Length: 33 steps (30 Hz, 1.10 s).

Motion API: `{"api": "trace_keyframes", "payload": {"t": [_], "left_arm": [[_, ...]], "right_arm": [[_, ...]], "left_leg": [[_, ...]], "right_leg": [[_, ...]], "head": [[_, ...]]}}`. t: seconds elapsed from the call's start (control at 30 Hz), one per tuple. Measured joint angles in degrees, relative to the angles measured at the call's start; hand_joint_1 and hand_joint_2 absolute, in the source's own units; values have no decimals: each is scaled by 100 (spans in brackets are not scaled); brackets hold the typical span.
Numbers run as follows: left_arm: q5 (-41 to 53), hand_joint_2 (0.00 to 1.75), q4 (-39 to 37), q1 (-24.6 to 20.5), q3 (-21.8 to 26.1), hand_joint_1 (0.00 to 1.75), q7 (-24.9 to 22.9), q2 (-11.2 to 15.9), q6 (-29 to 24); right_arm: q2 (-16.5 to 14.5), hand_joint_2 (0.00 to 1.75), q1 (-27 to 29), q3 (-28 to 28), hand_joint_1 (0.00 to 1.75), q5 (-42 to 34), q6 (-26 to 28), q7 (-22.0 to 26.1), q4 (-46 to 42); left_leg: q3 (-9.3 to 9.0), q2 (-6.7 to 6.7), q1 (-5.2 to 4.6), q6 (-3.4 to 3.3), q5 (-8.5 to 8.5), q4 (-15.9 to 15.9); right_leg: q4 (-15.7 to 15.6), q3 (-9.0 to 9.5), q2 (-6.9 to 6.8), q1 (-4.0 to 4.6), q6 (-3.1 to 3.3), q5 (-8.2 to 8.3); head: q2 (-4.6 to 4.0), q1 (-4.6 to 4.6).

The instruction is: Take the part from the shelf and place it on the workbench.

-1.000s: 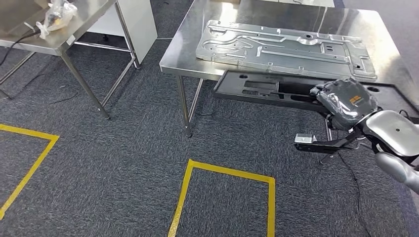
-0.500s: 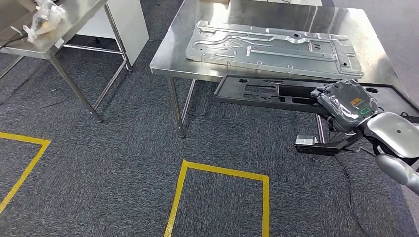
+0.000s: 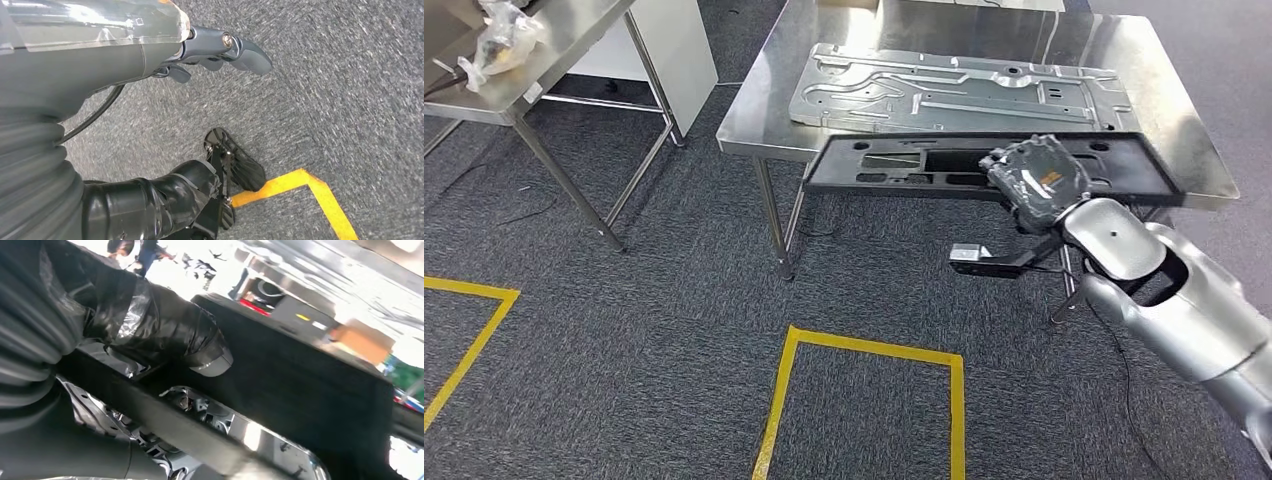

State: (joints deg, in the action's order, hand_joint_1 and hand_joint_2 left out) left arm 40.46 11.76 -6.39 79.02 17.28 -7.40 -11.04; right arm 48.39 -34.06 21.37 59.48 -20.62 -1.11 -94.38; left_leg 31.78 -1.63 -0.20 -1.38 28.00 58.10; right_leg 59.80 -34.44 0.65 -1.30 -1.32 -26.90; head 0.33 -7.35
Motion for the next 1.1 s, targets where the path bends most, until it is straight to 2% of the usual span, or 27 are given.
{"api": "trace_keyframes", "payload": {"t": [0.13, 0.37, 1.1], "left_arm": [[-18, 175, 0, 23, 32, 0, 59, -1, -19], [-18, 175, 0, 36, 54, 0, 71, -1, -36], [-112, 175, 0, 59, 144, 0, -31, -4, 71]], "right_arm": [[-318, 175, -479, 413, 175, -133, 25, -35, 263], [-547, 175, -807, 785, 175, -203, 45, -52, 540], [-649, 175, -844, 1001, 175, -399, 221, -90, 735]], "left_leg": [[-2, 39, 0, -1, -10, 11], [30, 77, -1, -4, -10, 34], [48, 83, -7, -8, -9, 57]], "right_leg": [[2, -4, -42, 1, 0, 0], [-4, -4, -75, -2, -1, 0], [-24, -3, -75, -9, -30, 20]], "head": [[0, 1], [0, 1], [0, 1]]}}
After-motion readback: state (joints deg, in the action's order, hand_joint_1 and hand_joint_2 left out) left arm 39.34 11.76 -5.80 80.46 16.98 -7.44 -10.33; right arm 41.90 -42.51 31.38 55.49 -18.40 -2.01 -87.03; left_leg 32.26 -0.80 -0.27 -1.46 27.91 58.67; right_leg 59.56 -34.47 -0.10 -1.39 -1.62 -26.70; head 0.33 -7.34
